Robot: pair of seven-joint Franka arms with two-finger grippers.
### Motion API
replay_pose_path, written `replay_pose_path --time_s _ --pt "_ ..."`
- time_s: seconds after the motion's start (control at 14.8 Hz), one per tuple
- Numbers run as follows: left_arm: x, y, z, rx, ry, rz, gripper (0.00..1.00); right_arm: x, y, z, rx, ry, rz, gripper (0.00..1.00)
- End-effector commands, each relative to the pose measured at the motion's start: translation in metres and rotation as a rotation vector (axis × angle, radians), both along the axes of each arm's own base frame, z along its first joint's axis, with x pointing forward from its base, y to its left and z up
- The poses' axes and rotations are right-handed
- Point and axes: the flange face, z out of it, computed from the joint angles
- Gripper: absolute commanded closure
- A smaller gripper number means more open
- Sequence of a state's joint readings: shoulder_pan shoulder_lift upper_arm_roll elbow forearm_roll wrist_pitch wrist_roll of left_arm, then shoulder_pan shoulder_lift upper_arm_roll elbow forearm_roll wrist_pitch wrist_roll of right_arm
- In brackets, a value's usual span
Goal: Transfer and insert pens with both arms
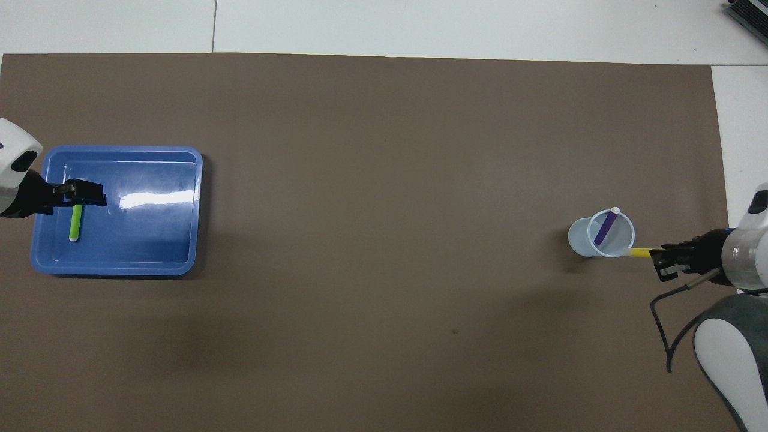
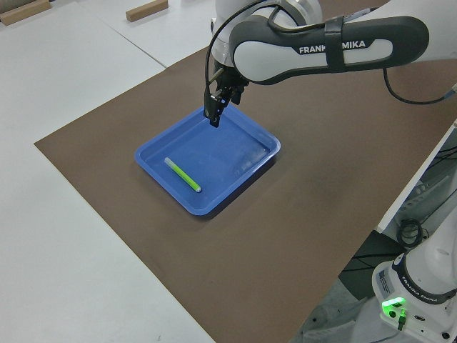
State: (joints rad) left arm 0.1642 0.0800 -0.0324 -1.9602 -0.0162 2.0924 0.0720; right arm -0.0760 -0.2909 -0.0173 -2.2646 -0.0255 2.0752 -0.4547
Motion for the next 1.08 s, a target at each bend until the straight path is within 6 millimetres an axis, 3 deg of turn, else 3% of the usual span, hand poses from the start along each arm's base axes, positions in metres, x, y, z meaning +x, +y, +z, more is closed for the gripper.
replay_pose_path --time_s 0.0,0.2,0.34,0.47,0.61,0.95,1.02 --pt "0.014 0.009 -0.028 0.025 -0.031 -0.079 0.0 0.001 0.002 -0.014 -0.023 -0.003 -0.016 1.0" --pt "0.027 0.014 -0.06 0.034 -0.043 -0.156 0.0 0.008 0.004 -0.022 -0.031 -0.016 -0.025 1.0" --pt "0.031 0.035 -0.076 0.065 -0.044 -0.195 0.0 0.012 0.004 -0.025 -0.032 -0.028 -0.024 1.0" --pt "0.036 0.04 -0.088 0.093 -0.031 -0.247 0.0 0.014 0.003 -0.03 -0.033 -0.02 -0.026 1.0" --pt "0.034 0.059 -0.097 0.096 -0.04 -0.233 0.0 0.019 0.002 -0.042 -0.031 -0.016 -0.027 1.0" --pt "0.035 0.067 -0.122 0.094 -0.05 -0.222 0.0 0.029 0.002 -0.065 -0.028 -0.006 -0.042 1.0" --pt "0.034 0.073 -0.123 0.095 -0.054 -0.213 0.0 0.03 0.002 -0.068 -0.027 -0.003 -0.048 0.88"
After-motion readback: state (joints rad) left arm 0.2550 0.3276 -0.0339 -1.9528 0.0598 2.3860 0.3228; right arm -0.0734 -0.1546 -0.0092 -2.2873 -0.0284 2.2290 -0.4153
